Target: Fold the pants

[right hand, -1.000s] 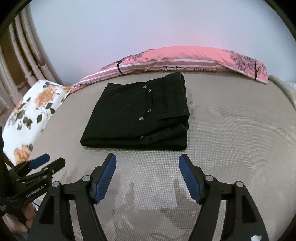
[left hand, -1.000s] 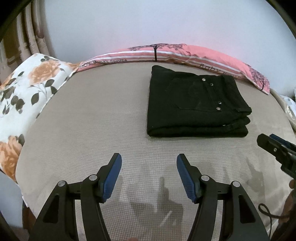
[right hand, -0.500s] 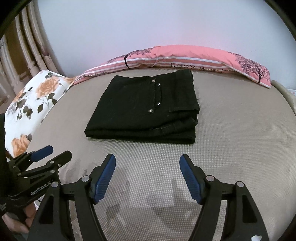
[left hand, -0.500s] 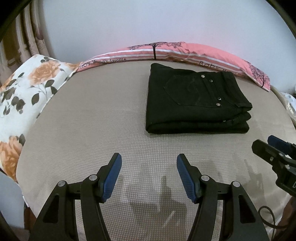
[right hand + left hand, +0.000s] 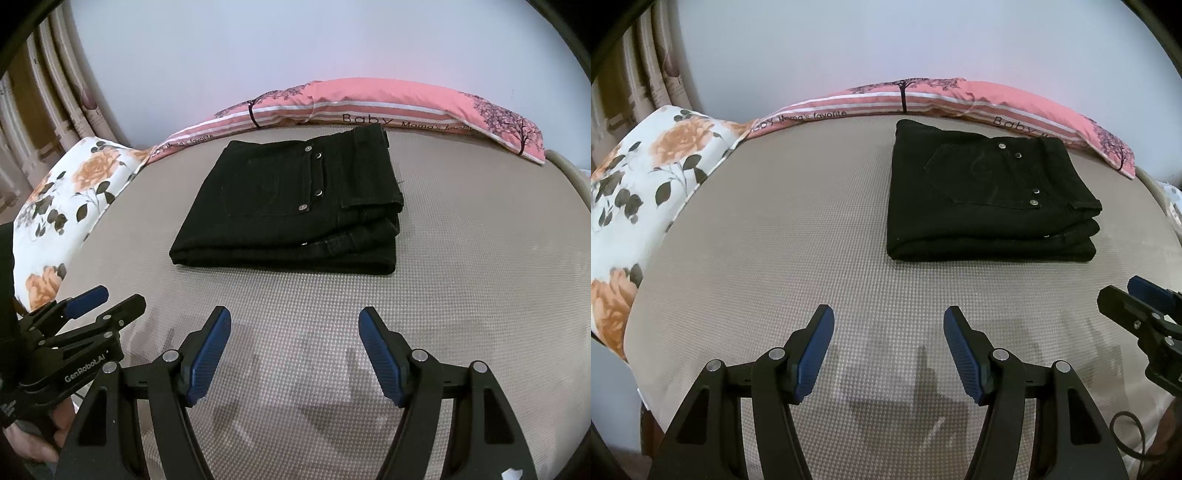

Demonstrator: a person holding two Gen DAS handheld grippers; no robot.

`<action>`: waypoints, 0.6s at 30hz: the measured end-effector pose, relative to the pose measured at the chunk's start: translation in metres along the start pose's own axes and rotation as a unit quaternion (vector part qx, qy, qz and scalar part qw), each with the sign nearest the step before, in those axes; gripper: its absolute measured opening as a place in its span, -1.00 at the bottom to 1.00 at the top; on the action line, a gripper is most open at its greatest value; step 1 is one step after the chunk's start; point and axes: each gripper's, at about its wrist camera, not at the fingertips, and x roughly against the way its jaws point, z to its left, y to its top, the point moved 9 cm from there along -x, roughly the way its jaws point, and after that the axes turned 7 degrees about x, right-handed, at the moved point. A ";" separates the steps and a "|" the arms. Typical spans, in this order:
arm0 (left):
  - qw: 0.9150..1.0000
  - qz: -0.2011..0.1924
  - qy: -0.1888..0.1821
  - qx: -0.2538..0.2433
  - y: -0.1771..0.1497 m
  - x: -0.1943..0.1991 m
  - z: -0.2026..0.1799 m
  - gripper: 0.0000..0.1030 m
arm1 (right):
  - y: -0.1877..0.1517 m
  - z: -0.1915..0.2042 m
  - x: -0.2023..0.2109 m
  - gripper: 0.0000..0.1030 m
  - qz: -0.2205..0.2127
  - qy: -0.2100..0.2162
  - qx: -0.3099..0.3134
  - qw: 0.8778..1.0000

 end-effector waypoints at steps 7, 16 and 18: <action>1.000 0.001 0.004 -0.003 -0.001 -0.001 0.000 0.21 | -0.002 -0.001 -0.002 0.34 0.004 0.009 -0.008 1.000; 1.000 0.003 0.005 -0.006 -0.002 -0.003 -0.001 0.21 | -0.002 -0.002 -0.002 0.34 0.007 0.013 -0.014 1.000; 1.000 0.003 0.005 -0.007 -0.001 -0.003 -0.002 0.21 | -0.003 -0.003 -0.002 0.34 0.008 0.012 -0.015 1.000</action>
